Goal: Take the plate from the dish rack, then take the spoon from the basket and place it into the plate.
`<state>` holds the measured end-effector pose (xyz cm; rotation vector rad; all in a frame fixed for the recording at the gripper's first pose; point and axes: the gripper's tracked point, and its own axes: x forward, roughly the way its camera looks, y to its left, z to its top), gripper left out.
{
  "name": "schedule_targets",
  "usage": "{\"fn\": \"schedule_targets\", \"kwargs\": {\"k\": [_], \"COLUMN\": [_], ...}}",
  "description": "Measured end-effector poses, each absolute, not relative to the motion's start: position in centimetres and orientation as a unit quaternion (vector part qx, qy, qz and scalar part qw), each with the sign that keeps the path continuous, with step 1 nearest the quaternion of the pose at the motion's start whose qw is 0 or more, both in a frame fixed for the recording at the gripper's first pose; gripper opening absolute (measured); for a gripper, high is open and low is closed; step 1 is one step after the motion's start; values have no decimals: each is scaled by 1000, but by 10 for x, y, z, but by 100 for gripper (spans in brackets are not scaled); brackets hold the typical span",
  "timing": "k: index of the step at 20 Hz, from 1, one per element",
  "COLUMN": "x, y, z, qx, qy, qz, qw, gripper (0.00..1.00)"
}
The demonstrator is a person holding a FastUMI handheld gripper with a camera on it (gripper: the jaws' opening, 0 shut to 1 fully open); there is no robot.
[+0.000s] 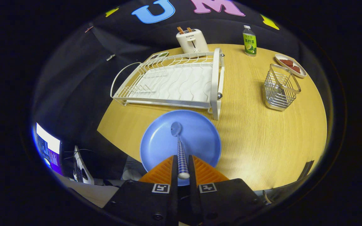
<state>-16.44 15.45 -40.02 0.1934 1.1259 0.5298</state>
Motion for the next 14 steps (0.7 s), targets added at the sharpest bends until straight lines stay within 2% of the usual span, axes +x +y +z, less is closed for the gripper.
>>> {"fn": "schedule_targets", "kwargs": {"k": [2,6,8,11,13,14], "x": [-165,-161,-161,-162,-162,-162], "y": [154,153,155,156,156,157], "z": [-403,-402,-401,-401,-399,-397], "qx": [87,86,90,90,89,89], "qy": [530,527,525,524,523,520], "qz": [243,237,236,238,240,241], "qw": [808,812,813,813,813,815], "gripper": [21,40,55,91,99,100]}}
